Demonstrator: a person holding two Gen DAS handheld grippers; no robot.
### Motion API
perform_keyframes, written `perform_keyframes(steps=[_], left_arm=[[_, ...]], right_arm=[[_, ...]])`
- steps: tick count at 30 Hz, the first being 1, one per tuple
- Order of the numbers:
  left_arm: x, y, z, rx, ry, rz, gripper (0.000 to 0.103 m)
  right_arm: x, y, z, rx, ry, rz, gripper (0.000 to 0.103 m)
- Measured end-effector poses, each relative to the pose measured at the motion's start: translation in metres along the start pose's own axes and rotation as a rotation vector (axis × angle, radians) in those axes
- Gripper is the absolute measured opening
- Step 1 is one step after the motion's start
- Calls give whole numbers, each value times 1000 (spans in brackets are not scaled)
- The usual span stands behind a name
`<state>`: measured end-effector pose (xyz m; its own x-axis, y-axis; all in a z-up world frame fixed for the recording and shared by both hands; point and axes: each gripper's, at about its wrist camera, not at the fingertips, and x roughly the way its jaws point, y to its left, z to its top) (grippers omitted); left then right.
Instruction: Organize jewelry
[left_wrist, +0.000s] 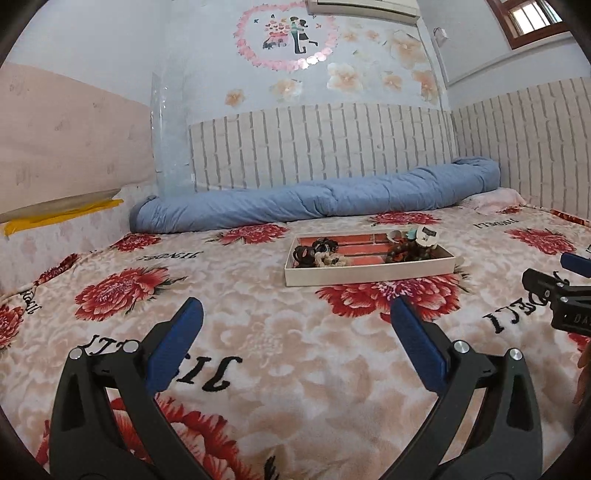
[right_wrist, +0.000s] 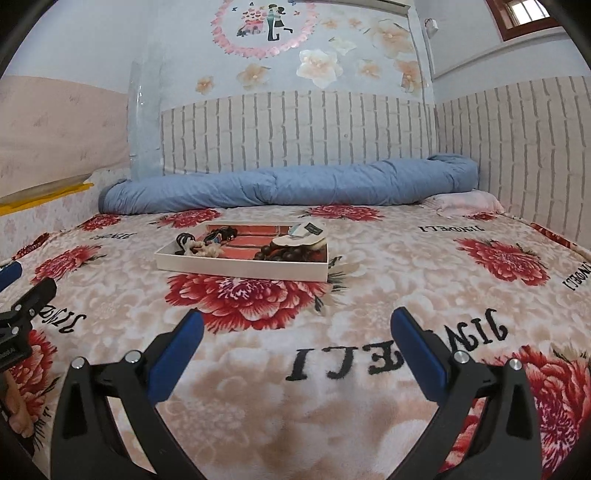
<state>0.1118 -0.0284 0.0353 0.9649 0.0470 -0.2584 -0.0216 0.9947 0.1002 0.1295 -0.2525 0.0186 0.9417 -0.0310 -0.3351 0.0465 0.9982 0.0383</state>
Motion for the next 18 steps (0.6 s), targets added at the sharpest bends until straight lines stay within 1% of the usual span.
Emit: perform_keyframes(steps=[6, 18], left_arm=[[4, 5, -2, -26, 16, -4, 98], [5, 8, -3, -36, 22, -6, 98]], right_arm=[[0, -1, -1, -3, 0, -2, 99], [0, -1, -1, -6, -5, -3, 99]])
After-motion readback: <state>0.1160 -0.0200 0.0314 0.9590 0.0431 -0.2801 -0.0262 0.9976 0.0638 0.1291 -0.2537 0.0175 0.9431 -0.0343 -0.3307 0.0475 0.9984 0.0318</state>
